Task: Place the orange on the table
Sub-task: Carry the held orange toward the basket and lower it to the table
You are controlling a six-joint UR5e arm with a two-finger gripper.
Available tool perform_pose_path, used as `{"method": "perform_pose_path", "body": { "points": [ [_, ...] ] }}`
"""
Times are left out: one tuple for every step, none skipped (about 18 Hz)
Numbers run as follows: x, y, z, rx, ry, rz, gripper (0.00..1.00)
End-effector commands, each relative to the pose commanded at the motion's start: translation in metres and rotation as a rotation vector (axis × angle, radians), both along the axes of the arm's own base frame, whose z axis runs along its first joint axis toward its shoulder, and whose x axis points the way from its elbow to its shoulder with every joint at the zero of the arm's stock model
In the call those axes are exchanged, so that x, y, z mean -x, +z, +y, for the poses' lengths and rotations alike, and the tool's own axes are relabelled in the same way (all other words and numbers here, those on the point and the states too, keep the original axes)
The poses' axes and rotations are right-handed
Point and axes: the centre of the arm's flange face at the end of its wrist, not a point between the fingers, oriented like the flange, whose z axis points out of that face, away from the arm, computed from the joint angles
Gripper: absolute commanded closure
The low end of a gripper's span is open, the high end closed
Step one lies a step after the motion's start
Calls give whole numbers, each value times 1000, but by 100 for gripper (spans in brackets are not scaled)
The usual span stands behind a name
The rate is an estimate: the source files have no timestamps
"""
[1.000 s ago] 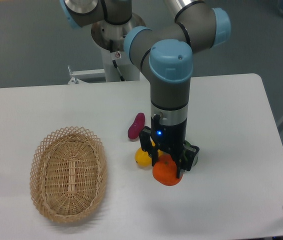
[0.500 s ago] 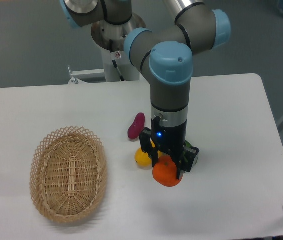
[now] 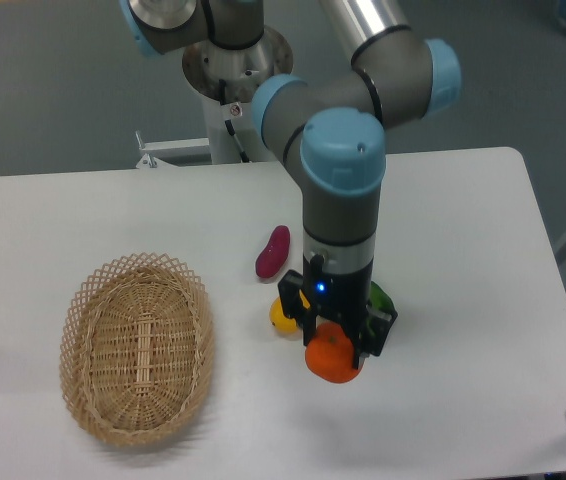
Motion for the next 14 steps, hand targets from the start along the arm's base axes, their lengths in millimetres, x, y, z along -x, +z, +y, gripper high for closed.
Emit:
{"method": "perform_pose_path", "body": {
  "points": [
    [-2, -9, 4, 19, 13, 6, 40],
    [-4, -19, 7, 49, 20, 18, 40],
    [-10, -30, 14, 82, 20, 30, 40],
    [-15, -42, 19, 104, 28, 28, 40],
    [-19, -58, 24, 106, 76, 1, 40],
    [-21, -69, 28, 104, 133, -18, 40],
    [-20, -72, 31, 98, 168, -28, 40],
    [-21, -74, 32, 94, 182, -37, 40],
    [-22, -80, 31, 101, 187, -47, 40],
    [-26, -93, 32, 117, 205, -62, 40],
    [-35, -111, 29, 138, 250, -93, 40],
    [-37, -118, 26, 147, 259, -102, 40],
    [-38, -120, 25, 148, 262, -106, 40],
    [-38, -121, 26, 150, 262, -107, 40]
  ]
}}
